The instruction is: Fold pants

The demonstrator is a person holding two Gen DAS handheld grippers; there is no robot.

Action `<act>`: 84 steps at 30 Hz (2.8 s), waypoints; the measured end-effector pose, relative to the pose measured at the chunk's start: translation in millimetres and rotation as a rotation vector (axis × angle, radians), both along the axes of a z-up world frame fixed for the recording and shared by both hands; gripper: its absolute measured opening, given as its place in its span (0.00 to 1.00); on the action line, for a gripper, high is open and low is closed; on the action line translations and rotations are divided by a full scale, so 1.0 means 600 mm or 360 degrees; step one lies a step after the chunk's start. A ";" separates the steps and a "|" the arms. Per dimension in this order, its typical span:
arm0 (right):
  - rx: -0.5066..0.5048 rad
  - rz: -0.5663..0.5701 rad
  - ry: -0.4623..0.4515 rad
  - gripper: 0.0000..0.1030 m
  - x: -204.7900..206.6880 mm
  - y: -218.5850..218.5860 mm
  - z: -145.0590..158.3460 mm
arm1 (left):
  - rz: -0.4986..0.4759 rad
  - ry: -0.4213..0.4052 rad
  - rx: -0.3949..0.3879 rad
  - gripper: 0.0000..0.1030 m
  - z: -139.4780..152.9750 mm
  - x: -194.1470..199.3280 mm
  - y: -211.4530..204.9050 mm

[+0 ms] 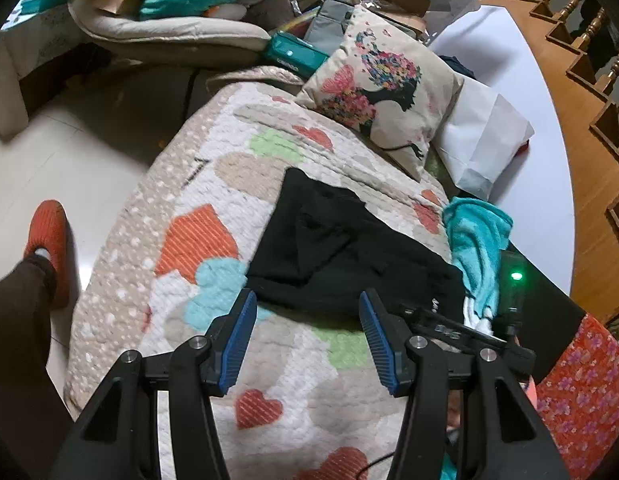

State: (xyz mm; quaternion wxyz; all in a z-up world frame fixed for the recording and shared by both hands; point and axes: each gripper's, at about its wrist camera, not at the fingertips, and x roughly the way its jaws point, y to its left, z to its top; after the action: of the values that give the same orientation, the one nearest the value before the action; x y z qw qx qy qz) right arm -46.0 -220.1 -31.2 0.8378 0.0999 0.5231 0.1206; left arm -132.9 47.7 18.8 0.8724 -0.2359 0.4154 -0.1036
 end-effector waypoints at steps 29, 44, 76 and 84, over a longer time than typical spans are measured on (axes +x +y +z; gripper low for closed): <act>-0.0659 0.0317 -0.0094 0.63 0.142 0.186 -0.032 | 0.0291 0.0321 -0.0065 0.51 -0.154 0.215 0.093; -0.0407 0.0308 -0.0172 0.68 0.147 0.106 0.054 | 0.0223 0.0311 -0.0008 0.51 -0.153 0.202 0.053; -0.0141 0.0394 -0.0178 0.60 0.142 0.148 0.085 | -0.0116 0.0233 0.0096 0.54 -0.162 0.179 -0.057; -0.0429 0.0450 0.0230 0.39 0.270 0.255 -0.052 | -0.0145 0.0257 0.0194 0.12 -0.167 0.188 -0.072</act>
State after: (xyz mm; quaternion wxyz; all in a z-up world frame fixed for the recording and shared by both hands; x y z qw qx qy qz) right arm 116.2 -66.8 -62.6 0.7786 -0.0793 0.6020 0.1585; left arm -20.1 4.4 -81.3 0.8432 -0.1709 0.5001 -0.0984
